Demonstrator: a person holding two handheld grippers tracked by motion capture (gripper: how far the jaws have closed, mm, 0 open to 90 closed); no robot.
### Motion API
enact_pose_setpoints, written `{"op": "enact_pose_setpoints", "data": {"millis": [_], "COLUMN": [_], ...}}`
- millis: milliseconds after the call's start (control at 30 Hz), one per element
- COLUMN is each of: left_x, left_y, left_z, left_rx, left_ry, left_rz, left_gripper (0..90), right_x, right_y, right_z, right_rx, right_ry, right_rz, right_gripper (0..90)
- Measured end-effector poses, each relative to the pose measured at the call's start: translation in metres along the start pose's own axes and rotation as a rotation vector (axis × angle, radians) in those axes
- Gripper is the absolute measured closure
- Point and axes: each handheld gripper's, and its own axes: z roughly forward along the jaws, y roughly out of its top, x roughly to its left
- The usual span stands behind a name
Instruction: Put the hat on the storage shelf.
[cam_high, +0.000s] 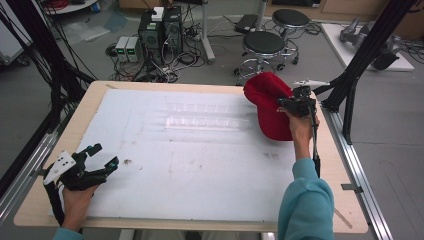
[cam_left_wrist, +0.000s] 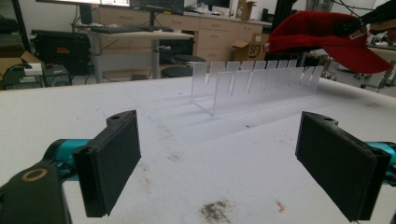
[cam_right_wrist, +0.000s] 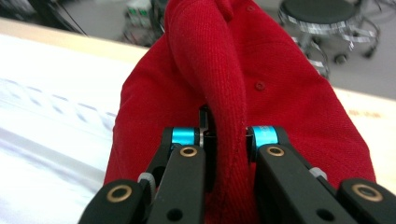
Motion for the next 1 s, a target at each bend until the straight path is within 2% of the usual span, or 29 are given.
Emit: {"op": "enact_pose_setpoints", "data": {"millis": [67, 167, 300, 400, 500, 567, 700, 767, 833, 1000], "left_x": [0.002, 0.003, 0.003, 0.003, 0.003, 0.002, -0.002, -0.004, -0.007, -0.018], "left_y": [0.001, 0.001, 0.001, 0.002, 0.003, 0.005, 0.016, 0.023, 0.029, 0.046], "left_z": [0.002, 0.003, 0.004, 0.005, 0.006, 0.007, 0.011, 0.016, 0.022, 0.035], "left_rx": [0.017, 0.031, 0.034, 0.053, 0.057, 0.067, 0.072, 0.082, 0.106, 0.13], "left_ry": [0.019, 0.024, 0.02, 0.017, 0.022, 0.022, -0.009, -0.052, -0.073, -0.137], "left_rz": [-0.023, -0.044, -0.032, -0.032, -0.024, -0.009, 0.017, 0.029, 0.058, 0.065], "left_gripper": [14.2, 14.2, 14.2, 14.2, 14.3, 14.2, 14.3, 14.3, 14.2, 14.2], "right_x": [0.005, 0.014, 0.032, 0.044, 0.059, 0.062, 0.078, 0.086, 0.092, 0.107], "right_y": [0.001, 0.003, 0.01, 0.013, 0.014, 0.013, 0.013, 0.014, 0.014, 0.014], "right_z": [-0.01, -0.024, -0.042, -0.051, -0.061, -0.063, -0.07, -0.073, -0.074, -0.07], "right_rx": [-0.032, -0.067, -0.114, -0.143, -0.188, -0.193, -0.209, -0.225, -0.231, -0.247], "right_ry": [0.03, 0.072, 0.107, 0.137, 0.184, 0.191, 0.22, 0.235, 0.251, 0.299], "right_rz": [0.002, -0.001, -0.056, -0.086, -0.09, -0.089, -0.125, -0.151, -0.15, -0.151], "right_gripper": [86.8, 86.8, 86.8, 86.8, 86.8, 86.8, 86.7, 86.6, 86.7, 86.7]}}
